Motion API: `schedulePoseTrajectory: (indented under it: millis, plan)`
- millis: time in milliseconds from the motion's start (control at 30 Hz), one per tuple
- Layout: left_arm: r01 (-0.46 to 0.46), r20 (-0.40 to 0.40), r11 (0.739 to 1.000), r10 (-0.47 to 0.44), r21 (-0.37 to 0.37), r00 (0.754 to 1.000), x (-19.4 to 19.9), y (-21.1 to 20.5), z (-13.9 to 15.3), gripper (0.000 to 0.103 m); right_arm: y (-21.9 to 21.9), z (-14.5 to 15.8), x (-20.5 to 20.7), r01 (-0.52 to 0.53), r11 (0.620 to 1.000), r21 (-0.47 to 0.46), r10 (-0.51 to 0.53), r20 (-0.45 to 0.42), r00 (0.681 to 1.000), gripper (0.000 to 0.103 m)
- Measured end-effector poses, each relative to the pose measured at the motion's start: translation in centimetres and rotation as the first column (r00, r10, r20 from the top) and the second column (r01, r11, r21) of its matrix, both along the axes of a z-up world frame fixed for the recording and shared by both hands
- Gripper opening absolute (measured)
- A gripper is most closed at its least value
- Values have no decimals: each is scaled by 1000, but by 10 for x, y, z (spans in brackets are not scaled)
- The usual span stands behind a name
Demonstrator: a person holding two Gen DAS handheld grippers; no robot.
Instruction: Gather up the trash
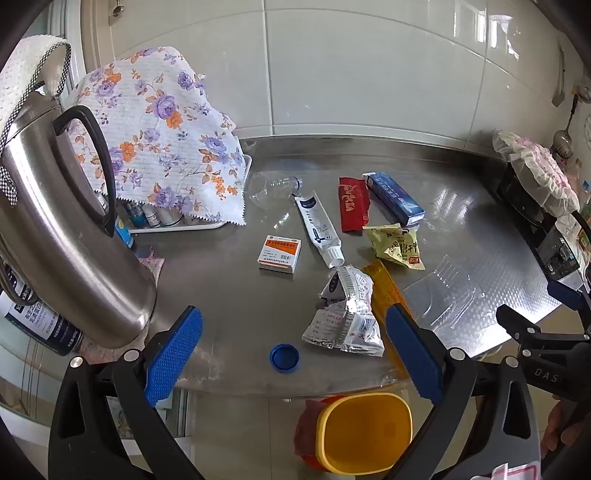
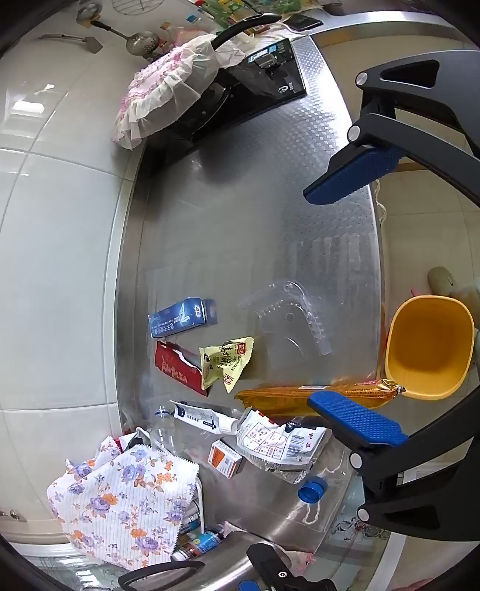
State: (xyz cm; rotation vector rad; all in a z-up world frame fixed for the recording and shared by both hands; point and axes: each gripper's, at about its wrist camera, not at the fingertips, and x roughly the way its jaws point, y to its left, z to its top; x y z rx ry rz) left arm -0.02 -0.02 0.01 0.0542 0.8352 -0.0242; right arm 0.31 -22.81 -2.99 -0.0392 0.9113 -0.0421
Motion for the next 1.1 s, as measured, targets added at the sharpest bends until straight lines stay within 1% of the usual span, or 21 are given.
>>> schedulePoseTrajectory:
  millis: [300,333,433,733,967,1033,1100]
  plan:
    - [-2,4,1000,2,11,1000,4,-4,-1,98,-2,2,0,-4,1000,-2,4,1,1000,100]
    - [-4,6,1000,4,14,1000,-1,-3,1,98,-2,3,1,-5,1000,-1,5,1,1000,100]
    - [-5,7,1000,5,17,1000,-1,-4,1,98,-2,3,1,-6,1000,-5,6,1,1000,100]
    - [-1,5,1000,1,14,1000,1,0,0,98,-1,2,2,-7,1000,-5,7,0,1000,100]
    - [-5,7,1000,5,-5,1000,1,4,-4,98,-1,0,3,-7,1000,-5,7,-5,1000,100]
    - [-5,10,999,6,-33,1000,1,5,-4,98,-1,0,3,-5,1000,-6,5,-4,1000,100]
    - [-7,9,999,7,-41,1000,0,5,-5,98,-2,-2,4,-3,1000,-5,3,-6,1000,100]
